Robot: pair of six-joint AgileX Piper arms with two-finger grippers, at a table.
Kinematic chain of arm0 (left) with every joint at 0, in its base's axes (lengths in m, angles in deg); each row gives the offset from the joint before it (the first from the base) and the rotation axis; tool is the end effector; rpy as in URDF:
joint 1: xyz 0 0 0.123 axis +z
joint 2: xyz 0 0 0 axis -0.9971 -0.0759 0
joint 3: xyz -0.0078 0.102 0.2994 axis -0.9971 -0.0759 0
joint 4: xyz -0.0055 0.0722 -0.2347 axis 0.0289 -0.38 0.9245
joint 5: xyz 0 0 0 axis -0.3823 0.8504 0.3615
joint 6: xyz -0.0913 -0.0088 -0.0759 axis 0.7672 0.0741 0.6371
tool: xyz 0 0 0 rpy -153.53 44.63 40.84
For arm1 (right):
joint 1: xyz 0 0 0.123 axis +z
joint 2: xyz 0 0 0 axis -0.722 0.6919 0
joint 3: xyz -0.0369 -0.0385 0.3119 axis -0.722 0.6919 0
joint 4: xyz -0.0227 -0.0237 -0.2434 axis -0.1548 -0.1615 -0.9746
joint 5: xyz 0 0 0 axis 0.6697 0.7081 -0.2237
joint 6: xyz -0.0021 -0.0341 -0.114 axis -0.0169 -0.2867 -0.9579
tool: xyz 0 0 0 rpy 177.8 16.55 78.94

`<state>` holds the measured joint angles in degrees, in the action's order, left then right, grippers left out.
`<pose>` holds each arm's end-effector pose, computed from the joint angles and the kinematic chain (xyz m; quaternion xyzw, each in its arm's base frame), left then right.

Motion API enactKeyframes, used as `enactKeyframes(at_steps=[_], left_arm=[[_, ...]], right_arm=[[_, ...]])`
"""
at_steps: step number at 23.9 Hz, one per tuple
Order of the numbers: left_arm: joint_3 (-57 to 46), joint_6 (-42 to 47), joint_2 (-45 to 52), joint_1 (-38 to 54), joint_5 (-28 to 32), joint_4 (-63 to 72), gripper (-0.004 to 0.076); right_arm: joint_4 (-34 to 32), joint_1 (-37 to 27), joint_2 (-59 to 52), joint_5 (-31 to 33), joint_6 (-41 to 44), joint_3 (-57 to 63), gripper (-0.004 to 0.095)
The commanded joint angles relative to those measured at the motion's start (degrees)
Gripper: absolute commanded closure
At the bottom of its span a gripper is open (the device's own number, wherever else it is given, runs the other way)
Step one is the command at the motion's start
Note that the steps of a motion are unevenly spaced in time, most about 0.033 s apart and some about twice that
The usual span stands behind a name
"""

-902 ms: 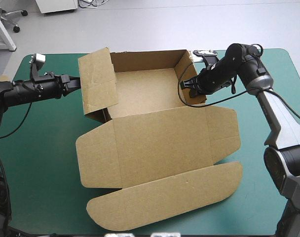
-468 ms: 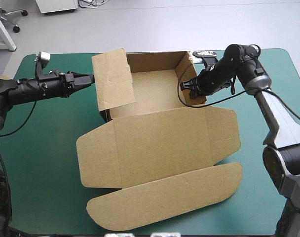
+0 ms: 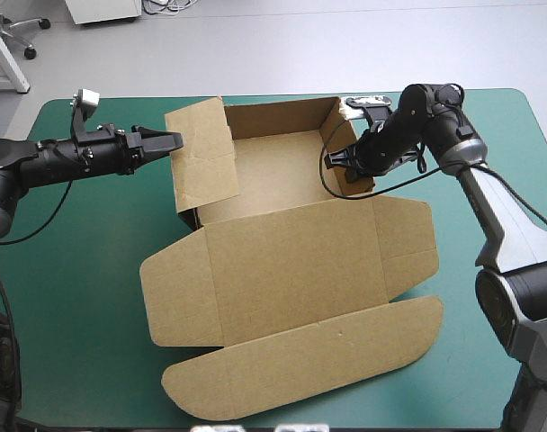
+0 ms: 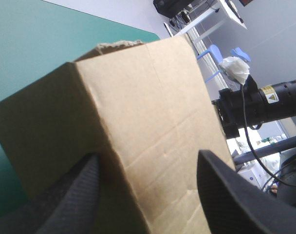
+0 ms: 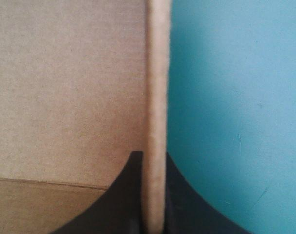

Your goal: Fold the box

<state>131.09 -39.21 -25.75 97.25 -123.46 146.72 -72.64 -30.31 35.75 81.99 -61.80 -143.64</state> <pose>0.3370 -0.0406 0.3959 0.0703 0.7972 -0.4827 0.3557 0.4026 0.1490 0.3467 -0.1437 0.9574 0.1681 0.1857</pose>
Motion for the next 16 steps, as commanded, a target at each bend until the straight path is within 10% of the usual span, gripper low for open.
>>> enactKeyframes(at_steps=[1,16], left_arm=[[1.8,1.6,2.6,-1.4,-4.8,3.5,0.028],[11.4,15.8,2.6,-7.5,-2.7,-20.8,0.028]], right_arm=[[1.9,0.2,-3.2,-1.2,0.5,-1.6,0.0939],[-3.7,5.2,-3.2,-2.9,5.7,-1.6,0.0939]])
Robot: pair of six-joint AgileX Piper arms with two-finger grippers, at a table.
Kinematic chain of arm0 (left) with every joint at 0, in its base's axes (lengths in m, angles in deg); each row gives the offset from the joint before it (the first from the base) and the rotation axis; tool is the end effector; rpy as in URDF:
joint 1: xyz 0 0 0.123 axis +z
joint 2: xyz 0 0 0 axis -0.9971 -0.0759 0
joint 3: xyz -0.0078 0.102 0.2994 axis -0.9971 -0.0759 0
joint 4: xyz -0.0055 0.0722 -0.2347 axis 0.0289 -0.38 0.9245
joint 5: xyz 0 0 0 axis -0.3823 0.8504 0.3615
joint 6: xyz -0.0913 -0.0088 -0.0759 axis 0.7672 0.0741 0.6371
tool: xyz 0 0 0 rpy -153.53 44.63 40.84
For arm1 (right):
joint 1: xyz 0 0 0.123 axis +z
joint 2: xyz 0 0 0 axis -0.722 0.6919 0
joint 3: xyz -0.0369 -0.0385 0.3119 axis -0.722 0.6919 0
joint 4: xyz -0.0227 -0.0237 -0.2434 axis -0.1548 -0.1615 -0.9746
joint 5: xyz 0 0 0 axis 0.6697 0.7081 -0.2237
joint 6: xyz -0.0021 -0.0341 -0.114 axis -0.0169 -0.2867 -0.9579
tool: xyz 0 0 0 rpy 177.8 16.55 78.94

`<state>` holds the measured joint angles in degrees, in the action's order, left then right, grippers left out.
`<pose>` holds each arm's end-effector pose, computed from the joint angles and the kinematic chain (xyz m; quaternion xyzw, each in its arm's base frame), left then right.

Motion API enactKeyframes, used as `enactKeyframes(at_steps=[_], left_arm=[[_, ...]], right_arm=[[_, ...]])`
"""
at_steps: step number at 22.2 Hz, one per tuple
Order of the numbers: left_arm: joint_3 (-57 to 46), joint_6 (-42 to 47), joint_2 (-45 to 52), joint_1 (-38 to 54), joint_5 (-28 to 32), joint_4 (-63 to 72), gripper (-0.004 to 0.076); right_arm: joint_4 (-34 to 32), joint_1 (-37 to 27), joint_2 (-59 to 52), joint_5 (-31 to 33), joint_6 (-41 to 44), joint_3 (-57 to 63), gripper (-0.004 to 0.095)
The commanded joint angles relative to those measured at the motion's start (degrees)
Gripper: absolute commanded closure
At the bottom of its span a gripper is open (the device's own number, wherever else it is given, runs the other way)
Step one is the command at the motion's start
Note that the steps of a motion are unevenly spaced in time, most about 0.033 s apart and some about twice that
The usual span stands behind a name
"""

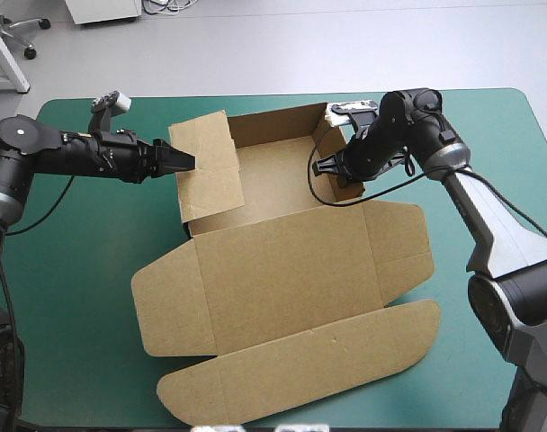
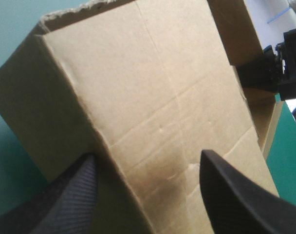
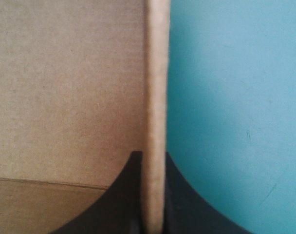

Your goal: Fold the box

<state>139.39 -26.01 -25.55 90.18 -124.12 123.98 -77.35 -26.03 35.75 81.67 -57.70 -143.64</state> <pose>0.3295 -0.0628 0.3988 0.1215 0.8757 -0.3671 0.2893 0.3942 0.1704 0.3446 -0.1505 0.9609 0.1421 0.1841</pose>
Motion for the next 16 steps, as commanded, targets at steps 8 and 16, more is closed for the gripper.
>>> enactKeyframes(at_steps=[8,16], left_arm=[[5.4,20.1,2.4,-10.3,5.1,-24.2,0.0285],[5.4,39.0,1.8,-19.6,9.9,-46.3,0.0288]], right_arm=[[-3.3,4.8,-3.2,-6.1,6.4,-1.6,0.0937],[-3.4,5.9,-3.2,-8.8,7.4,-1.7,0.0938]])
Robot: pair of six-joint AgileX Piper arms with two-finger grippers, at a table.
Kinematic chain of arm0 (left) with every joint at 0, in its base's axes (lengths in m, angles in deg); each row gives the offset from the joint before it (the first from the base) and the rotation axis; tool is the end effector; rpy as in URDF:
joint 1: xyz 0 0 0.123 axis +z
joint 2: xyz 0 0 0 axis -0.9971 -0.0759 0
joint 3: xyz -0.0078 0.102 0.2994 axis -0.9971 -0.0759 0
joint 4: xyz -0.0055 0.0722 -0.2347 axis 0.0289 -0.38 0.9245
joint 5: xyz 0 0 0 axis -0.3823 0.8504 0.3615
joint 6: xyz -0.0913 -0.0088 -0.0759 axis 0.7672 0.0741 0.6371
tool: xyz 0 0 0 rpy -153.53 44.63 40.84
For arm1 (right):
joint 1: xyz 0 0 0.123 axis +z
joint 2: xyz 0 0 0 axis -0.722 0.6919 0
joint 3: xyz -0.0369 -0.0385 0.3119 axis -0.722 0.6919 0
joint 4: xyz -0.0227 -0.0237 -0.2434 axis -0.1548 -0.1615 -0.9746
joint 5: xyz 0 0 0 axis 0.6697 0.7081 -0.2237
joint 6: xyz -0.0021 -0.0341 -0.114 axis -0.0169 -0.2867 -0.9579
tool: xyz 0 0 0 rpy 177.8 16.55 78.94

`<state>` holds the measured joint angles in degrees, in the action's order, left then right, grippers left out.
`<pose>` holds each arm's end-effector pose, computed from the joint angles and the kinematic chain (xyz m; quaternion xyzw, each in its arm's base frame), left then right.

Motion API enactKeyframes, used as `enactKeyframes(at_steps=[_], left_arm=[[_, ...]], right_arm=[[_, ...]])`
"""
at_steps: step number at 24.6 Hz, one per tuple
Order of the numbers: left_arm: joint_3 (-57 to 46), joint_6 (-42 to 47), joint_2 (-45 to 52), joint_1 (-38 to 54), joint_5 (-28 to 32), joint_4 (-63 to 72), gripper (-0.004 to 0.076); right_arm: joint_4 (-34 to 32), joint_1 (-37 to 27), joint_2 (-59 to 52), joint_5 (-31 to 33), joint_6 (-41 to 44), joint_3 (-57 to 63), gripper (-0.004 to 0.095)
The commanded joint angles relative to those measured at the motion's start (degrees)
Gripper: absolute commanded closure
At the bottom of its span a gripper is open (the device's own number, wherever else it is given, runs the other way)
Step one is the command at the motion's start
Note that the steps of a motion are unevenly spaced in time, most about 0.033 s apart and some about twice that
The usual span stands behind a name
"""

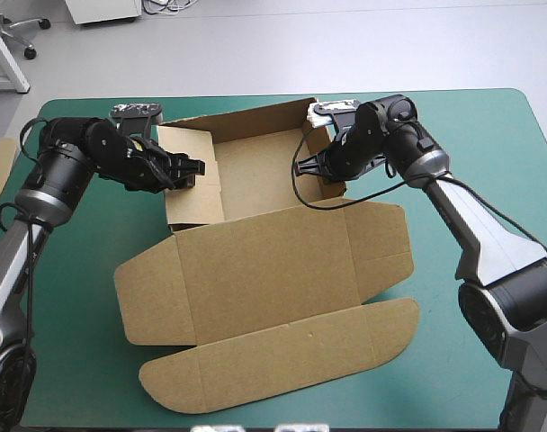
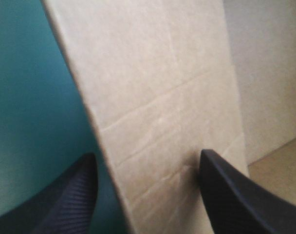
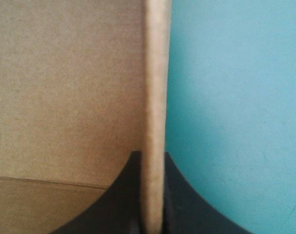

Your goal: Fold the box

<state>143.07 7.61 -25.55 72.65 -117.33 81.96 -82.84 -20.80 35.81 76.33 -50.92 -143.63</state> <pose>0.3285 -0.0955 0.3823 0.0584 0.9554 -0.1288 0.2594 0.3911 0.2000 0.3473 -0.1395 0.9557 0.1277 0.2254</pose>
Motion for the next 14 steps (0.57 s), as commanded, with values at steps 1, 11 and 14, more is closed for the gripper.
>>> enactKeyframes(at_steps=[1,11,14], left_arm=[[1.8,7.5,1.6,-2.5,3.5,-5.8,0.0288],[1.8,15.2,1.4,-3.5,3.9,-13.3,0.037],[1.8,16.1,1.4,-3.5,4.6,-14.5,0.0381]], right_arm=[[1.8,0.8,-3.3,-3.5,0.6,-1.7,0.0938],[1.7,0.8,-3.3,-4.5,-0.4,-1.7,0.0938],[1.7,0.8,-3.3,-4.5,-1.1,-1.7,0.0938]])
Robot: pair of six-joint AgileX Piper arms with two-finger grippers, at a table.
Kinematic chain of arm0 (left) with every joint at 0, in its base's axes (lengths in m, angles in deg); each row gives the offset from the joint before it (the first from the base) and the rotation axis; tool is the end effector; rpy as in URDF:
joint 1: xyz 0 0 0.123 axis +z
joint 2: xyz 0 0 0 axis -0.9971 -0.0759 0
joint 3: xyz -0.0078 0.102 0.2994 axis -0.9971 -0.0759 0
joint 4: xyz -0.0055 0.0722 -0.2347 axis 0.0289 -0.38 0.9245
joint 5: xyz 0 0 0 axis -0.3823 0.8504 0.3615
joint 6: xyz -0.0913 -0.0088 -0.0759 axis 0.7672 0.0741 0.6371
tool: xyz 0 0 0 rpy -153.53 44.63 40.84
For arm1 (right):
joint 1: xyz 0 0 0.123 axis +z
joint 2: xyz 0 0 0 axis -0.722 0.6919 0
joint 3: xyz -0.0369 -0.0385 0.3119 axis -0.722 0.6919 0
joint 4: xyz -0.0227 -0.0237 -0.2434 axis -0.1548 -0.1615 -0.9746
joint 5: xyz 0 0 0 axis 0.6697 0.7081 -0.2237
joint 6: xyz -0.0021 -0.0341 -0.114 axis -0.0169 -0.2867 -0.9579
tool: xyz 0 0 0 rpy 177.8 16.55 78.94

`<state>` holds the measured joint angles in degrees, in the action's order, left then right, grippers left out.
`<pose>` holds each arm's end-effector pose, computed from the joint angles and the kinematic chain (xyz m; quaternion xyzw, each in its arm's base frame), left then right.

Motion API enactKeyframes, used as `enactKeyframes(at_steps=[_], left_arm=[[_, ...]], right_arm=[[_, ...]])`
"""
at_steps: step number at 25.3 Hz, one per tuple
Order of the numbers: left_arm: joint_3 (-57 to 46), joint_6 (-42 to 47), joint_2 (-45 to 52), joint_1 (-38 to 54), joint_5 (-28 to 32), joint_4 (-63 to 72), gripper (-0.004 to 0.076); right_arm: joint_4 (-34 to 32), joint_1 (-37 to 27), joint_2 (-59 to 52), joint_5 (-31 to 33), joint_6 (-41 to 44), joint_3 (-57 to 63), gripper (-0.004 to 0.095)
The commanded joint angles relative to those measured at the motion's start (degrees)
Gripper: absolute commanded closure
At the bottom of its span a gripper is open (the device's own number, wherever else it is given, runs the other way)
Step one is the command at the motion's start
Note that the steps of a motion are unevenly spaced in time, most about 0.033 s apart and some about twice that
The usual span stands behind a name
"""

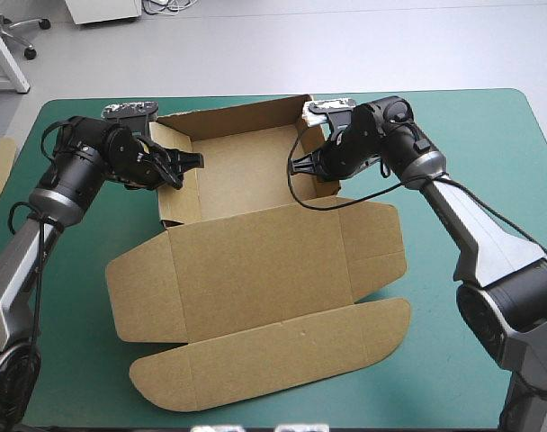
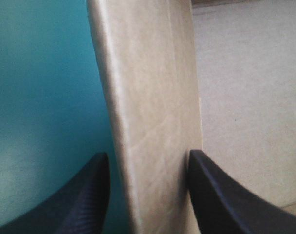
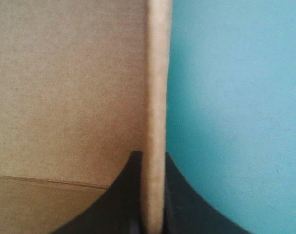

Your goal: Fold the box

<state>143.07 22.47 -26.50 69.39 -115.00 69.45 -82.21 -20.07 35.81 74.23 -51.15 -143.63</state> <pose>0.3371 -0.0944 0.3776 -0.0173 0.9572 -0.0698 0.2802 0.3915 0.2075 0.3496 -0.1446 0.9498 0.1388 0.2402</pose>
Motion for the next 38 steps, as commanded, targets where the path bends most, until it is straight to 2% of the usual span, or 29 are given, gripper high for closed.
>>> enactKeyframes(at_steps=[1,2,4,5,8,13,16,19,23,31,34,38], left_arm=[[1.8,1.3,1.8,-0.2,2.3,-3.4,0.0405],[1.8,1.3,1.4,-0.2,2.3,-3.4,0.0433],[1.8,1.3,0.6,-0.2,3.6,-0.7,0.0555],[1.8,1.3,0.6,-0.2,4.5,-0.1,0.0584],[1.8,1.2,0.6,-0.2,10.2,0.4,0.074],[1.8,0.5,0.6,-0.2,12.7,1.6,0.0738],[3.1,-0.7,0.6,-0.2,12.3,0.9,0.0738],[6.1,-1.6,0.6,-0.2,11.1,-1.7,0.0738],[10.5,-1.6,-0.1,-0.2,7.1,-6.3,0.0738],[17.4,-5.4,-6.5,-0.2,-7.3,-7.3,0.0738],[17.6,-6.9,-8.4,-0.2,-10.0,-5.2,0.0738],[17.6,-8.1,-9.7,-0.2,-10.6,-1.5,0.0738]], right_arm=[[1.1,0.1,-3.3,-2.4,-1.0,-1.7,0.0938],[1.0,0.1,-3.3,-2.4,-1.0,-1.7,0.0938],[1.0,0.1,-3.3,-2.4,-0.8,-1.7,0.0938],[1.0,0.1,-3.3,-2.4,-0.7,-1.7,0.0938],[0.8,0.1,-3.3,-2.3,0.1,-1.7,0.0938],[-1.0,0.1,-3.3,-1.0,1.8,-1.7,0.0938],[-1.8,0.1,-3.3,-0.5,2.2,-1.8,0.0937],[-5.5,0.1,-3.3,1.5,3.3,-3.4,0.0936],[-9.8,0.1,-3.3,8.0,3.5,-8.2,0.0934],[-9.1,0.1,-3.8,8.1,3.8,-10.9,0.0929],[-9.4,0.1,-3.8,8.1,3.9,-9.4,0.0928],[-10.9,-0.7,-3.8,8.1,4.5,-7.2,0.0928]])
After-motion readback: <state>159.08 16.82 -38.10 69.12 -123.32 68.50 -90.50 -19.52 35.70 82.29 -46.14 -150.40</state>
